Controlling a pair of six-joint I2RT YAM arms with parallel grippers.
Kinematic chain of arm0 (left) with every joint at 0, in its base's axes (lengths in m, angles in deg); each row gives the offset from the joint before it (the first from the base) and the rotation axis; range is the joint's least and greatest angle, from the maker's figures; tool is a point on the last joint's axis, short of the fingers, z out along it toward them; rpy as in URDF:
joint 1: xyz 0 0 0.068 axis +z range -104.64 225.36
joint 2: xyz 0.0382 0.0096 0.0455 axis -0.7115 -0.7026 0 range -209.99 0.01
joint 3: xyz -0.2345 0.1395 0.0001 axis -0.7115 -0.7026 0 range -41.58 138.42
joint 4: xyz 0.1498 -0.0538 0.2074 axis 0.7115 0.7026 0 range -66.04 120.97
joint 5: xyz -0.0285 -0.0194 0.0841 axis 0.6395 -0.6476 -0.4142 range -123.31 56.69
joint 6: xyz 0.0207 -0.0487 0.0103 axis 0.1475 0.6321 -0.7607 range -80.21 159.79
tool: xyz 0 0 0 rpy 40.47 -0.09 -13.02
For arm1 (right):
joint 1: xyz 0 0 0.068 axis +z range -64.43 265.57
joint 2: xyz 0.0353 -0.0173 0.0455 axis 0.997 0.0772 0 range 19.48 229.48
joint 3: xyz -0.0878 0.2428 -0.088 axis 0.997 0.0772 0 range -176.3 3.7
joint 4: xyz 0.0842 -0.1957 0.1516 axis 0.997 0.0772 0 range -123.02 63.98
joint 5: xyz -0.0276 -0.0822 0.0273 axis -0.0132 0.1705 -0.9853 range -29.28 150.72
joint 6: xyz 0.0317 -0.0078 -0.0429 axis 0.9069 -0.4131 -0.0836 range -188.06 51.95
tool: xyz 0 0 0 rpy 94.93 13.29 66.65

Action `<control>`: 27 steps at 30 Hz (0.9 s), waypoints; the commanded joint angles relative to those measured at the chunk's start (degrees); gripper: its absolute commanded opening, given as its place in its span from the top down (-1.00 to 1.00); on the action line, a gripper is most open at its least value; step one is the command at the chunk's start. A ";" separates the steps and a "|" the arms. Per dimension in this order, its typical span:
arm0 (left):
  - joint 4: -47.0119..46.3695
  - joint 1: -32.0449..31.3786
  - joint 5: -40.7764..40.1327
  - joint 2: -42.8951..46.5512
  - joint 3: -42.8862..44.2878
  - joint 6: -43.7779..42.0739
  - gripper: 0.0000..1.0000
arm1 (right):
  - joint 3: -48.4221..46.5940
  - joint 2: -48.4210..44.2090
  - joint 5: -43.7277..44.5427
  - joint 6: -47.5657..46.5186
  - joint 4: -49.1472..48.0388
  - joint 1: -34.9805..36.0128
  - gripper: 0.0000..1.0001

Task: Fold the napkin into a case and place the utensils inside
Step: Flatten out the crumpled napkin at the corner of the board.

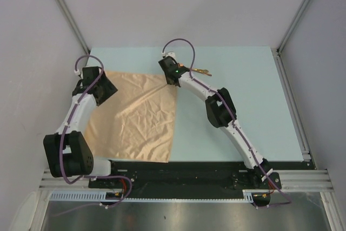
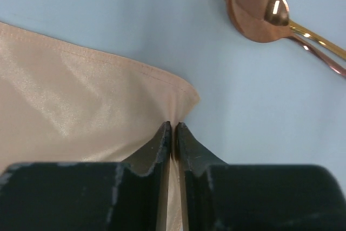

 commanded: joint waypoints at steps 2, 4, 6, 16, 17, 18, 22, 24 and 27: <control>7.16 2.60 -6.80 -2.57 0.74 4.59 -0.38 | -2.90 1.37 1.80 -2.09 2.78 -3.51 0.76; 9.45 4.19 -9.00 -4.50 0.40 5.82 -0.36 | -1.41 -0.12 0.57 -4.11 -1.09 -3.52 0.67; 10.51 8.14 -8.31 -5.39 -1.44 7.76 -0.33 | -1.66 -0.39 -1.53 -6.57 -4.18 -3.25 0.36; 10.95 18.43 -13.99 -8.55 -1.89 7.59 -0.52 | 0.25 -14.52 -3.56 -6.85 -1.29 2.19 -0.23; 11.91 21.22 -13.67 -8.82 -0.76 7.68 -0.55 | 1.83 -18.89 -3.82 -6.23 -0.59 2.89 -0.24; 13.83 22.81 -12.53 -8.65 -0.14 7.68 -0.56 | 3.33 -20.76 -4.87 -5.36 -0.24 3.16 -0.24; 14.11 25.11 -21.46 -3.57 2.14 6.36 -0.70 | 14.91 -30.08 -12.33 1.83 0.03 3.51 -0.25; 14.38 24.85 -22.64 -1.54 3.21 5.31 -0.65 | 18.53 -33.85 -17.42 3.26 -0.06 3.86 -0.26; 11.93 21.87 -20.34 3.12 -0.74 3.11 -0.63 | 25.30 -37.81 -20.25 4.32 0.21 5.70 -0.32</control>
